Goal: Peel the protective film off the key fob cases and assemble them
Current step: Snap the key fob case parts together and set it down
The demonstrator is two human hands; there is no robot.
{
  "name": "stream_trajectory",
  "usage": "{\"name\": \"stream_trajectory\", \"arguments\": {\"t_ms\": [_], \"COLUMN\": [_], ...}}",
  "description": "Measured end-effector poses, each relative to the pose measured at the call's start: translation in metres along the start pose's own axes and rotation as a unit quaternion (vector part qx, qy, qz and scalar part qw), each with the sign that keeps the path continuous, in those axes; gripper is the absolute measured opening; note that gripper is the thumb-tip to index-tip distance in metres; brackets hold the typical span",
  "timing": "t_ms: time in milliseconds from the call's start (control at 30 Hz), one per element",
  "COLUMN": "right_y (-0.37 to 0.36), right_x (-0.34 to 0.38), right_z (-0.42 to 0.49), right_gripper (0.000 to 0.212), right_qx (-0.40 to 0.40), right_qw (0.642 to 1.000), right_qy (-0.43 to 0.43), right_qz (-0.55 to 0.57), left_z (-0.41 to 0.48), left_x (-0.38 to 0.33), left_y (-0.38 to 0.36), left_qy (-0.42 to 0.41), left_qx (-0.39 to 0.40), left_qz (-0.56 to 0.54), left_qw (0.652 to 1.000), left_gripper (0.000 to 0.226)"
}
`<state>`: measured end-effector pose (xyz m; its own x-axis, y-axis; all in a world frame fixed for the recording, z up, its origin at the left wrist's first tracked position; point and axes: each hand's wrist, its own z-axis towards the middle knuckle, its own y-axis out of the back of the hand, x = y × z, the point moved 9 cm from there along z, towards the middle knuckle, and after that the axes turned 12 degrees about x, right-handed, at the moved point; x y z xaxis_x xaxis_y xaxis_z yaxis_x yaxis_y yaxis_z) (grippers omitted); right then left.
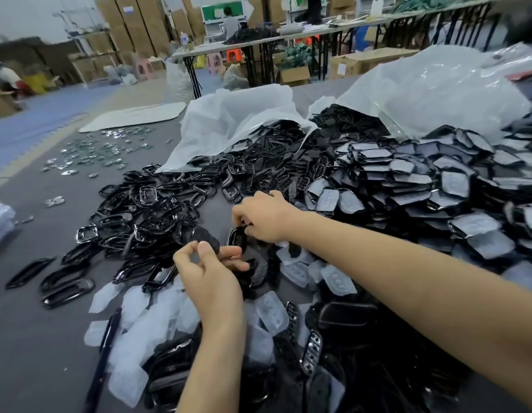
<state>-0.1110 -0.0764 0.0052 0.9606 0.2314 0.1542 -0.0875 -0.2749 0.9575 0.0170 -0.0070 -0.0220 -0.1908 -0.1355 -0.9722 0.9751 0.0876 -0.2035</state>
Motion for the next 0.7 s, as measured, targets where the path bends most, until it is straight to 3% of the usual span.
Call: {"name": "stream_trajectory", "arguments": {"t_ms": [167, 367, 433, 500, 600, 700], "right_y": [-0.015, -0.008, -0.004, 0.015, 0.034, 0.022], "right_x": [-0.003, 0.004, 0.005, 0.001, -0.031, -0.058], "right_z": [-0.004, -0.012, -0.020, -0.040, -0.087, -0.133], "right_gripper": [0.050, 0.013, 0.015, 0.013, 0.008, 0.015], "right_qx": [0.042, 0.031, 0.029, -0.059, -0.182, -0.213], "right_qw": [0.998, 0.999, 0.999, 0.986, 0.936, 0.880], "right_qy": [-0.036, -0.004, 0.020, 0.050, 0.011, -0.018], "right_qz": [-0.026, -0.037, 0.024, 0.150, 0.302, 0.423], "left_z": [-0.001, 0.000, -0.001, -0.004, -0.012, -0.028], "left_x": [-0.001, 0.003, 0.003, 0.000, -0.018, -0.031], "left_y": [-0.006, -0.012, -0.013, -0.016, -0.032, -0.061], "left_qy": [-0.001, 0.014, 0.021, 0.023, -0.018, -0.053], "left_qx": [0.015, 0.051, 0.057, 0.078, 0.154, 0.259], "left_qz": [-0.006, 0.000, -0.001, 0.011, 0.044, 0.032], "left_qw": [1.000, 0.999, 0.998, 0.997, 0.987, 0.964], "left_gripper": [0.014, 0.013, 0.012, 0.010, 0.008, 0.006]}}
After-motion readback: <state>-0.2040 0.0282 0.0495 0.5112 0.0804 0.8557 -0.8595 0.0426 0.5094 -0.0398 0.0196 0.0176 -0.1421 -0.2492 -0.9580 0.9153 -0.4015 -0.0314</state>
